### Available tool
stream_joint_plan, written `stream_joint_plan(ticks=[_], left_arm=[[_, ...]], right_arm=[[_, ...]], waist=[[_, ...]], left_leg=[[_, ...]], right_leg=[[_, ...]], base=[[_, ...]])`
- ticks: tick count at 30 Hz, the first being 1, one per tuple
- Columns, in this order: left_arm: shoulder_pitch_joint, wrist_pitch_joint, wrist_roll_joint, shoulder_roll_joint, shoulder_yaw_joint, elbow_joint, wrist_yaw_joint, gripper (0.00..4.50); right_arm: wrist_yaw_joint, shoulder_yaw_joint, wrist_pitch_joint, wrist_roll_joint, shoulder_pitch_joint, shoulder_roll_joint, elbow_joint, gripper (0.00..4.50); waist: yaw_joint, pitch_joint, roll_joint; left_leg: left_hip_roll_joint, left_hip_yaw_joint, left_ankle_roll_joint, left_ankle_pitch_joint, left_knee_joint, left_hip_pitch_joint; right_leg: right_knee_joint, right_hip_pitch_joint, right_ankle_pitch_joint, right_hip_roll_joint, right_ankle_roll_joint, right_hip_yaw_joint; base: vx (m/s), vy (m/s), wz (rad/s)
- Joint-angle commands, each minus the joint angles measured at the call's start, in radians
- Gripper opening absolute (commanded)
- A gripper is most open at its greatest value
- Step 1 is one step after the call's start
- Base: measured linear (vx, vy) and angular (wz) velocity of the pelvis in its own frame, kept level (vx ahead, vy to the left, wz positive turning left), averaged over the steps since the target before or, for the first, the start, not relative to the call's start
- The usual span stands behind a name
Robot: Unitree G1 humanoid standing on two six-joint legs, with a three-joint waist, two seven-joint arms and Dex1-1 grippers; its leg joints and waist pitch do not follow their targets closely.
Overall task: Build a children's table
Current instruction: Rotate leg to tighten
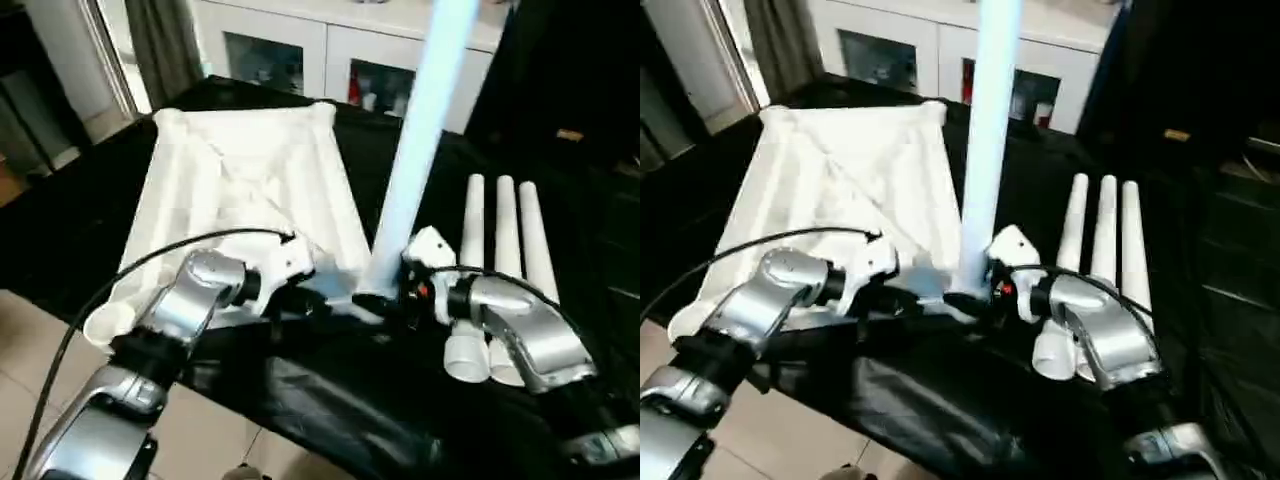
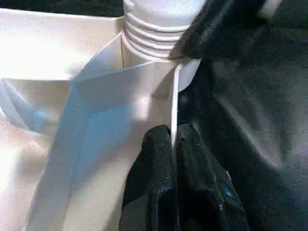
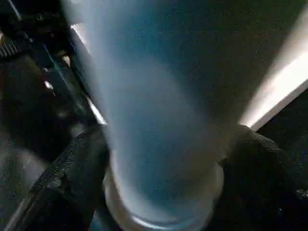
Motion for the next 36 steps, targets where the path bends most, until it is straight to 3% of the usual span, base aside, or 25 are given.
stream_joint_plan(ticks=[1,10,22,31,34,36], left_arm=[[0.032,-0.001,-0.037,0.001,-0.022,-0.034,-0.050,0.00],[0.055,0.011,-0.027,0.022,-0.019,-0.066,-0.058,0.00],[0.062,0.026,-0.025,0.022,-0.018,-0.082,-0.052,0.00],[0.069,0.038,-0.031,0.020,-0.012,-0.090,-0.053,0.00],[0.055,0.067,-0.026,-0.011,0.014,-0.066,0.023,0.00],[0.032,0.079,-0.008,-0.044,0.035,-0.019,0.119,0.00]], right_arm=[[0.030,0.019,0.021,0.009,0.013,-0.020,-0.046,3.89],[0.071,0.034,0.062,0.020,0.030,-0.036,-0.093,3.89],[0.078,0.043,0.092,0.026,0.046,-0.027,-0.119,2.77],[0.040,0.038,0.077,0.025,0.061,0.015,-0.098,2.72],[-0.069,0.025,0.051,-0.012,0.062,0.066,-0.050,2.72],[-0.192,0.010,0.031,-0.054,0.046,0.115,0.016,2.72]], waist=[[-0.002,-0.058,-0.008],[-0.002,-0.060,-0.010],[-0.001,-0.061,-0.011],[-0.002,-0.063,-0.008],[-0.009,-0.059,-0.006],[-0.016,-0.055,-0.008]], left_leg=[[0.046,-0.011,0.063,-0.147,-0.065,0.002],[0.044,-0.011,0.069,-0.113,-0.063,-0.001],[0.044,-0.011,0.070,-0.100,-0.061,-0.001],[0.043,-0.011,0.066,-0.103,-0.060,-0.001],[0.042,-0.012,0.047,-0.123,-0.063,-0.001],[0.039,-0.011,0.028,-0.160,-0.066,0.001]], right_leg=[[-0.075,0.056,-0.178,-0.091,-0.208,0.056],[-0.069,0.056,-0.135,-0.088,-0.204,0.055],[-0.067,0.058,-0.126,-0.088,-0.202,0.055],[-0.066,0.057,-0.119,-0.088,-0.207,0.054],[-0.072,0.054,-0.156,-0.088,-0.205,0.053],[-0.083,0.053,-0.252,-0.089,-0.186,0.052]], base=[[0.000,0.000,0.00],[0.000,0.000,0.00],[0.000,0.000,0.00],[0.000,0.000,0.00],[0.000,0.000,0.00],[0.000,0.000,0.00]])
